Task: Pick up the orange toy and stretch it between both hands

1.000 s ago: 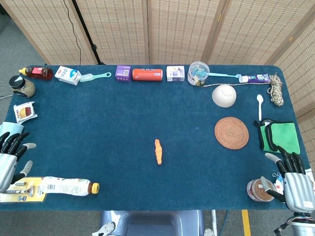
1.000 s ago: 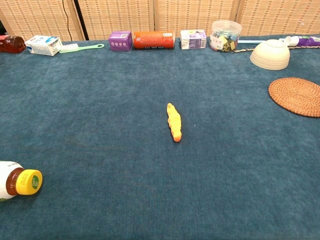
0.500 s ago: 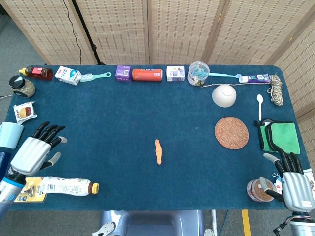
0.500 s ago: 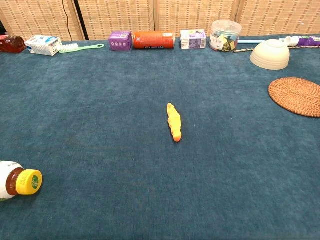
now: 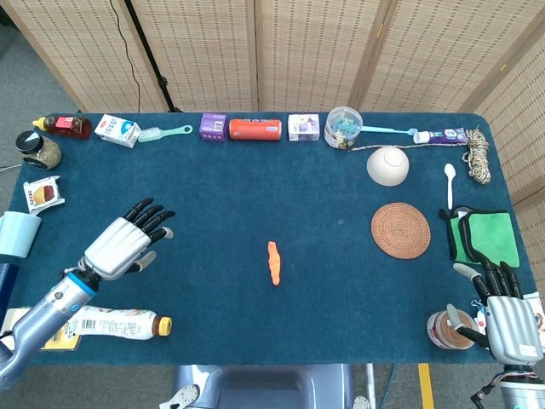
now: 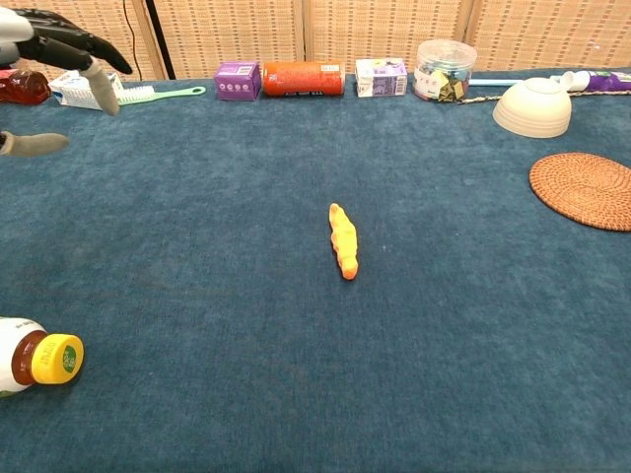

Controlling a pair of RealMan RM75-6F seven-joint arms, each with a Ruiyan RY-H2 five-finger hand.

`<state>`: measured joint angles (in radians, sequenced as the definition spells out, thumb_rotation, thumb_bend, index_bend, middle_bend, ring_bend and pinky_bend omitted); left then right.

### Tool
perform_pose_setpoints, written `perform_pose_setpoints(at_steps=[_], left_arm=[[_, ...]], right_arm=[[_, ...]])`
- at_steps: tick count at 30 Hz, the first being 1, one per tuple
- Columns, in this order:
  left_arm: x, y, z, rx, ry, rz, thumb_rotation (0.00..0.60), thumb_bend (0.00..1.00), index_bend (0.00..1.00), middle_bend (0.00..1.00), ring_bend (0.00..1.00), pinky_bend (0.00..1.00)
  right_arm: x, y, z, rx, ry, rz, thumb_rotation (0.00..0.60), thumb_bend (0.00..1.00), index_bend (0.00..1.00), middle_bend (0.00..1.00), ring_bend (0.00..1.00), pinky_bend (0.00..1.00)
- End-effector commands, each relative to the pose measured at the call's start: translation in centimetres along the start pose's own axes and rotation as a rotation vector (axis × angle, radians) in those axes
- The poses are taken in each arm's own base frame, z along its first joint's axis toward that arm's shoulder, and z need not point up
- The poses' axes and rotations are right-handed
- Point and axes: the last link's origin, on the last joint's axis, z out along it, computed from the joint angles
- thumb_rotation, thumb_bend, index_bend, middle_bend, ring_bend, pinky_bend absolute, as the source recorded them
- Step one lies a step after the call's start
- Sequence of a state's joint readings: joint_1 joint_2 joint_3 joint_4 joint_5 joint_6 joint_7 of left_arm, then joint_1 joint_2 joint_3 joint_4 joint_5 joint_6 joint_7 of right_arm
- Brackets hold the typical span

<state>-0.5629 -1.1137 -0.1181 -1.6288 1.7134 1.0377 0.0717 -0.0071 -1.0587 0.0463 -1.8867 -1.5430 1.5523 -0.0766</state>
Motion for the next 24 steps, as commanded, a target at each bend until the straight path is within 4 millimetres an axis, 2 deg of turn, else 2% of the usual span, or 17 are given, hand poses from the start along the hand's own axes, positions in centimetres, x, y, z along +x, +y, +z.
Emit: perform_pose_setpoints(at_steps=[1, 3, 12, 18, 24], left_arm=[[-0.1, 0.7, 1.7, -0.038, -0.012, -0.001, 0.600, 0.35, 0.33, 0.15, 0.10, 0.06], [-0.1, 1.4, 3.1, -0.070, -0.019, 0.008, 0.600, 0.35, 0.32, 0.14, 0.09, 0.06], [-0.3, 3.8, 7.2, -0.152, -0.026, 0.047, 0.600, 0.35, 0.31, 0.11, 0.06, 0.05], [-1.2, 5.1, 9.5, -0.183, -0.049, 0.082, 0.600, 0.35, 0.31, 0.10, 0.05, 0.05], [-1.8, 6.2, 11.0, -0.210, -0.065, 0.112, 0.600, 0.35, 0.29, 0.08, 0.03, 0.05]], right_arm=[[0.1, -0.1, 0.1, 0.004, 0.001, 0.000, 0.600, 0.40, 0.23, 0.06, 0.12, 0.00], [0.1, -0.2, 0.1, 0.008, 0.000, -0.004, 0.600, 0.40, 0.23, 0.06, 0.12, 0.00], [0.3, -0.7, 0.1, 0.019, 0.001, -0.005, 0.600, 0.40, 0.23, 0.06, 0.12, 0.00], [0.5, -0.9, 0.1, 0.020, 0.002, -0.012, 0.600, 0.40, 0.23, 0.06, 0.12, 0.00], [0.6, -0.8, 0.0, 0.014, 0.006, -0.014, 0.600, 0.40, 0.23, 0.06, 0.12, 0.00]])
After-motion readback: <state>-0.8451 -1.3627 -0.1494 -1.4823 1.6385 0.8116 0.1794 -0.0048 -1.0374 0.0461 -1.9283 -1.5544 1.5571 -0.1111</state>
